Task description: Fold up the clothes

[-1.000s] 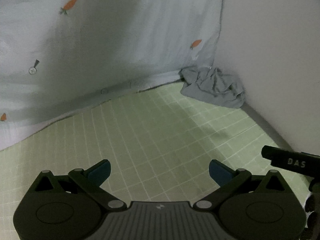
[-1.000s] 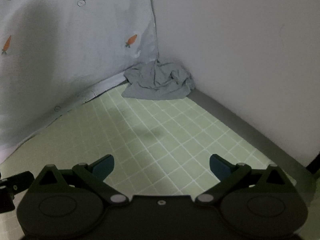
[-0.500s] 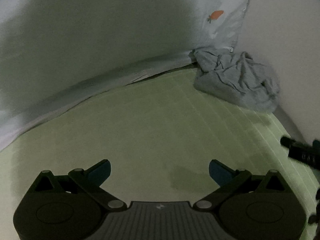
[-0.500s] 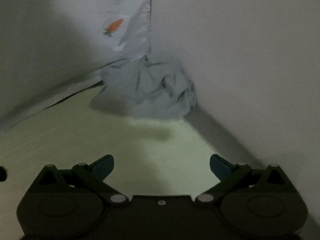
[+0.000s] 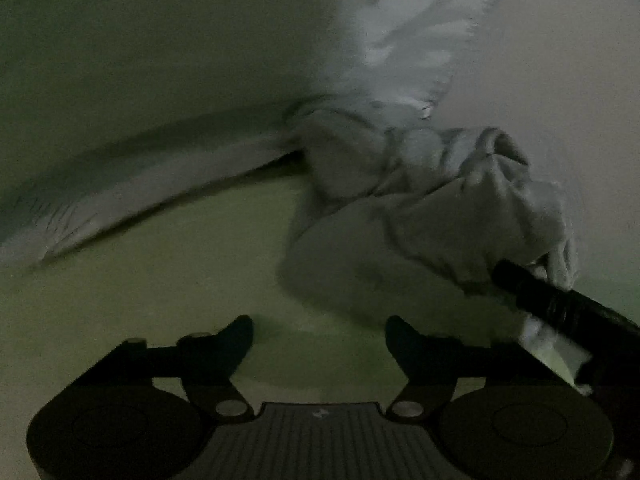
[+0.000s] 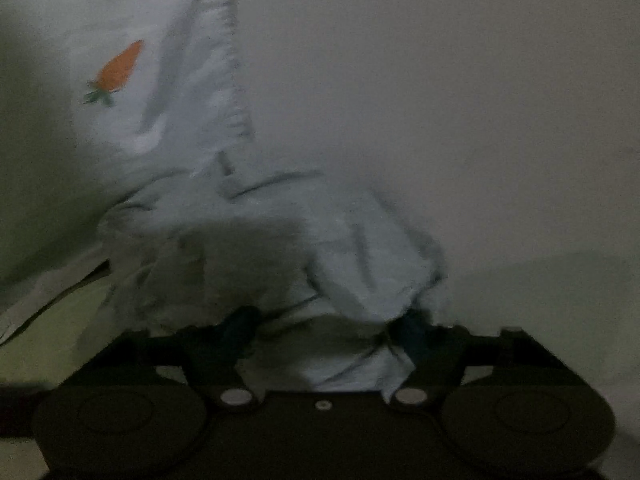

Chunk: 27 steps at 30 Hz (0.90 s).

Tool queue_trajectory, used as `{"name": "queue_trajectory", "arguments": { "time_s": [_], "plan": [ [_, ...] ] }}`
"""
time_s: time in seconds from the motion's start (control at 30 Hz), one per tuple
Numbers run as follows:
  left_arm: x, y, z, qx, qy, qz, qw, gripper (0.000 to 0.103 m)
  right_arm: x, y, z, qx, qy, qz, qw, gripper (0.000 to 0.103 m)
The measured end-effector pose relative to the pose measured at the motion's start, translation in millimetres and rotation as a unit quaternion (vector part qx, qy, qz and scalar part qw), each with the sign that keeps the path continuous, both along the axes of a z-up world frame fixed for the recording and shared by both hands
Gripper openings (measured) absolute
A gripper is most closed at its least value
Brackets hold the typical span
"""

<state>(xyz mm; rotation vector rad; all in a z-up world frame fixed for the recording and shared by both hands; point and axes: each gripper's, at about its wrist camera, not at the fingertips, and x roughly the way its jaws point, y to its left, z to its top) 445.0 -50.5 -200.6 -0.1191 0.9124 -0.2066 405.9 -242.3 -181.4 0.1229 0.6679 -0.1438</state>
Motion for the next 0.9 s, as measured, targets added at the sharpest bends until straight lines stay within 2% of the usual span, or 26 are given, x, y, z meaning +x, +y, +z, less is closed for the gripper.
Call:
{"name": "queue_trajectory", "arguments": {
  "time_s": [0.03, 0.07, 0.17, 0.27, 0.37, 0.43, 0.53, 0.63, 0.73, 0.83, 0.9],
  "plan": [
    [2.4, -4.2, -0.4, 0.004, -0.005, 0.000, 1.0000, 0.032, -2.7, 1.4, 0.0, 0.001, -0.001, 0.009, 1.000, 0.053],
    [4.6, -7.7, -0.6, 0.006, -0.006, 0.002, 1.0000, 0.001, -5.3, 2.9, 0.0, 0.002, -0.002, 0.019, 1.000, 0.040],
    [0.9, -11.8, 0.1, 0.001, -0.007, 0.006, 1.0000, 0.000, -13.3, 7.2, -0.1, 0.004, -0.005, 0.047, 0.999, 0.018],
    [-20.6, -9.0, 2.8, 0.019, -0.002, 0.015, 0.9997, 0.000, -24.9, 13.5, 2.7, 0.005, -0.008, 0.077, 0.997, 0.014],
    [-52.7, 6.8, 8.0, 0.016, 0.023, 0.037, 0.9989, 0.000, -57.2, 36.3, 12.6, -0.006, 0.005, 0.132, 0.991, 0.013],
    [-84.2, 21.7, 15.8, 0.029, 0.030, 0.050, 0.9979, 0.000, -83.0, 51.9, 18.8, -0.004, 0.015, 0.170, 0.985, 0.013],
    [-146.9, 52.0, 34.3, 0.044, 0.033, 0.075, 0.9957, 0.000, -133.2, 73.9, 28.1, 0.029, 0.034, 0.224, 0.974, 0.013],
    [-221.1, 91.6, 57.3, 0.053, 0.037, 0.118, 0.9909, 0.000, -195.8, 105.8, 37.0, 0.061, 0.055, 0.291, 0.953, 0.013],
    [-300.8, 131.7, 77.4, 0.069, 0.042, 0.169, 0.9823, 0.000, -257.6, 131.8, 42.0, 0.112, 0.084, 0.350, 0.926, 0.013],
    [-385.1, 167.3, 90.0, 0.082, 0.060, 0.228, 0.9683, 0.000, -318.0, 163.5, 44.8, 0.135, 0.115, 0.419, 0.891, 0.013],
    [-438.0, 186.8, 97.0, 0.100, 0.071, 0.270, 0.9551, 0.000, -353.1, 185.0, 47.7, 0.121, 0.125, 0.459, 0.871, 0.014]
  ]
}}
